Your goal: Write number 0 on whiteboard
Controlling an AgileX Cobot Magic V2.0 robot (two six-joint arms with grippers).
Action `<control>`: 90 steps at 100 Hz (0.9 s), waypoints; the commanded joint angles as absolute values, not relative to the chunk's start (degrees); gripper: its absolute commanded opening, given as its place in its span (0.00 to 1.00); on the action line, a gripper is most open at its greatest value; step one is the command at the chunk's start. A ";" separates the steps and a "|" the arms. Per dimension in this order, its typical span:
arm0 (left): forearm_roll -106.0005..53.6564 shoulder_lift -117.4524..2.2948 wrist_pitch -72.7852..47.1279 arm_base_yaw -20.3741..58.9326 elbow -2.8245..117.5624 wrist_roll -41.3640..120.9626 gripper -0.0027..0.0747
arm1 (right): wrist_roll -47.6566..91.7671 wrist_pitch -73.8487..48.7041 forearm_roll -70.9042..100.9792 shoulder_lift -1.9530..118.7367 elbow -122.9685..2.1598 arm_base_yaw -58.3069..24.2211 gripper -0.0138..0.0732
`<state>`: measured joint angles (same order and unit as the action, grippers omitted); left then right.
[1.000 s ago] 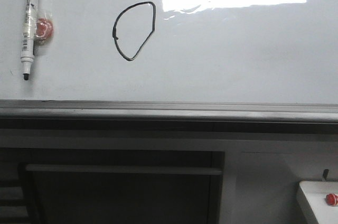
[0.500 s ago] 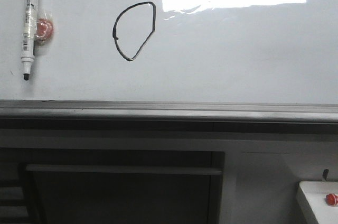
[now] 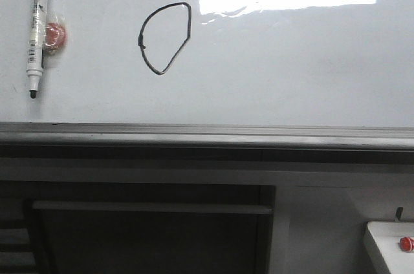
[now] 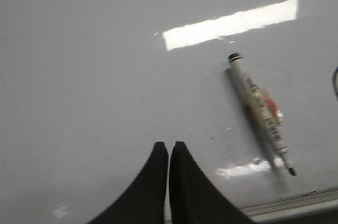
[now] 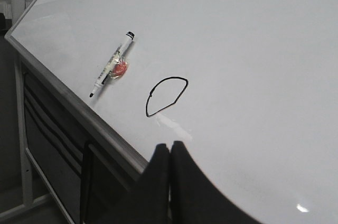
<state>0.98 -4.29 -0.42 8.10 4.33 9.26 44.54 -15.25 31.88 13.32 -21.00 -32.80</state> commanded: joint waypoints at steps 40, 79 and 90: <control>1.12 1.77 -3.16 -0.15 -0.61 5.05 0.01 | 44.46 -11.20 32.48 13.82 -22.48 -32.58 0.10; 2.44 1.77 -15.15 -0.15 -0.71 0.90 0.01 | 44.46 -11.20 32.48 13.82 -22.48 -32.58 0.10; 2.44 1.77 -15.15 -0.15 -0.71 0.90 0.01 | 44.46 -11.20 32.48 13.82 -22.48 -32.58 0.10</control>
<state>2.30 0.25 -18.78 0.04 -0.03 1.84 44.54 -15.25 31.88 13.32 -21.00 -32.80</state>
